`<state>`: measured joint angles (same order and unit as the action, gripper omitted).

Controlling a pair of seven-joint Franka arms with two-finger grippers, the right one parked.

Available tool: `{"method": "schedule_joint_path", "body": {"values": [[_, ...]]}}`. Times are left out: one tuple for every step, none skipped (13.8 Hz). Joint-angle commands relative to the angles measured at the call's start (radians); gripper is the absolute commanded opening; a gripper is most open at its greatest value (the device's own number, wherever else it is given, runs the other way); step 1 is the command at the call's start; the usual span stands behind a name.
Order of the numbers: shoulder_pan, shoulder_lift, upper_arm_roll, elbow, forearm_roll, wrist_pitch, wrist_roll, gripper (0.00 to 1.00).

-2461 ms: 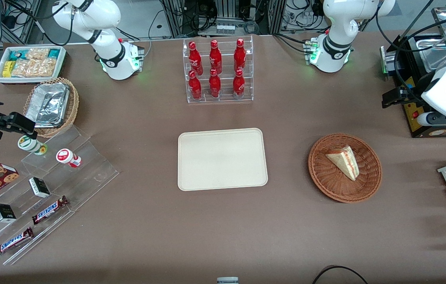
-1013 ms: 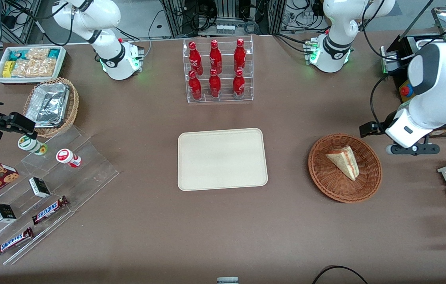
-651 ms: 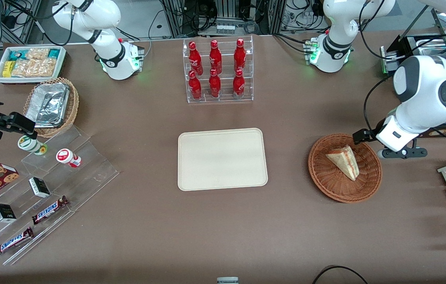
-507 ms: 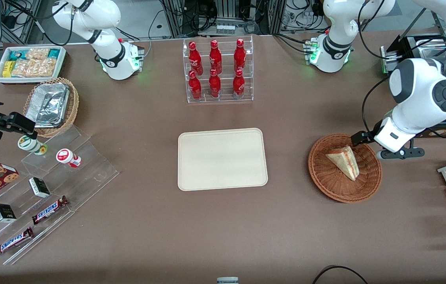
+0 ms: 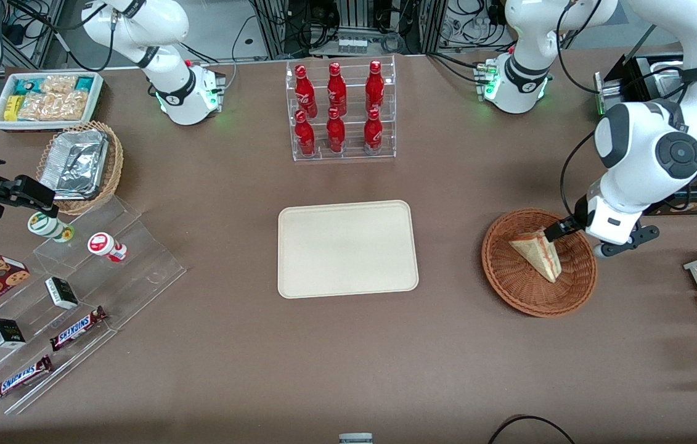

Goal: Place sandwich from basket to tray
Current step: 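Lower the open left gripper over the wrapped sandwich in the basket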

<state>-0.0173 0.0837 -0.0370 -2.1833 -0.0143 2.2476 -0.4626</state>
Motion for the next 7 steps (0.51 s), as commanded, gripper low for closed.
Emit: {"method": "schedule_joint_path", "body": {"values": [[-0.001, 0.020, -0.006, -0.006, 0.008, 0.043, -0.118, 1.00], [-0.001, 0.036, -0.006, -0.006, 0.002, 0.052, -0.154, 1.00], [-0.003, 0.048, -0.006, -0.006, -0.019, 0.066, -0.186, 1.00], [-0.004, 0.062, -0.006, -0.006, -0.044, 0.079, -0.212, 1.00], [-0.015, 0.073, -0.008, -0.006, -0.049, 0.090, -0.215, 1.00], [-0.022, 0.079, -0.006, -0.006, -0.049, 0.093, -0.215, 1.00], [-0.024, 0.080, -0.006, -0.004, -0.049, 0.090, -0.215, 1.00]]}}
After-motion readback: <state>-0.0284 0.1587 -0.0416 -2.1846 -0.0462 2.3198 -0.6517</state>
